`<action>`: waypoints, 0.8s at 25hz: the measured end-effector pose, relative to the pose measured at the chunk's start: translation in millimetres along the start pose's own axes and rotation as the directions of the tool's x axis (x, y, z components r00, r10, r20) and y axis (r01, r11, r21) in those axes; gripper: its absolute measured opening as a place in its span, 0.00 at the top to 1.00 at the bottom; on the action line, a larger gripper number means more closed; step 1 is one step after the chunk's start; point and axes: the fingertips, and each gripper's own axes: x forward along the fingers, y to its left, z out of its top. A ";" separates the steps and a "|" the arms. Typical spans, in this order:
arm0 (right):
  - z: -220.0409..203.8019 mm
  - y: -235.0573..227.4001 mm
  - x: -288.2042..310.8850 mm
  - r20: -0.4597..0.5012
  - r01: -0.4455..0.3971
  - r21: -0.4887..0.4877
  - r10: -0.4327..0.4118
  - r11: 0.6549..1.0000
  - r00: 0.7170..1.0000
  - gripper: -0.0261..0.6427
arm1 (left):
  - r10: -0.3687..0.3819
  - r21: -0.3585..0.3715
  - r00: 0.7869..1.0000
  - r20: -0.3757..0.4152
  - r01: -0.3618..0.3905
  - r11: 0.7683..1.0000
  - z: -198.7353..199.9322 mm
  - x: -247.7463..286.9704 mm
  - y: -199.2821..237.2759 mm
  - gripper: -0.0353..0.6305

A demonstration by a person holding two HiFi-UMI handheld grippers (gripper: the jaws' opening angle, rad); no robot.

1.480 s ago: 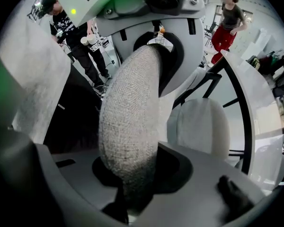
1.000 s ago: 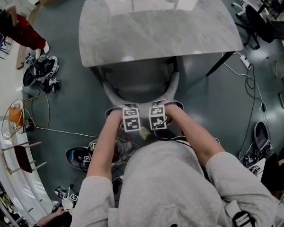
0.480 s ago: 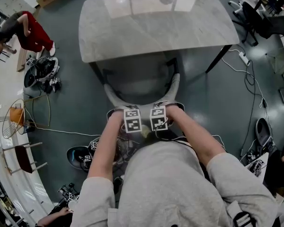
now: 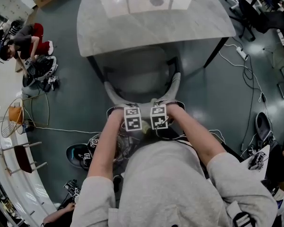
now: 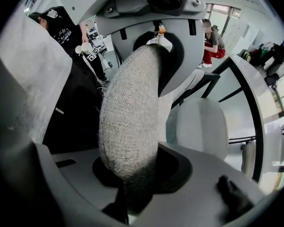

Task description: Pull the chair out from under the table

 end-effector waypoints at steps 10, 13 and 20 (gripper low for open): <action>2.7 13.4 3.0 -0.001 0.003 0.008 -0.003 1.000 1.000 0.81 | -0.001 0.002 1.000 -0.005 0.001 1.000 -0.6 3.2 -14.0 0.81; 3.8 14.6 3.6 -0.001 0.003 0.011 -0.003 1.000 1.000 0.81 | -0.006 0.001 1.000 -0.006 0.006 1.000 -1.3 3.1 -15.6 0.81; -2.6 26.0 2.1 0.000 0.001 0.002 -0.001 1.000 1.000 0.81 | -0.015 -0.019 1.000 -0.004 0.015 1.000 9.2 4.7 -26.7 0.81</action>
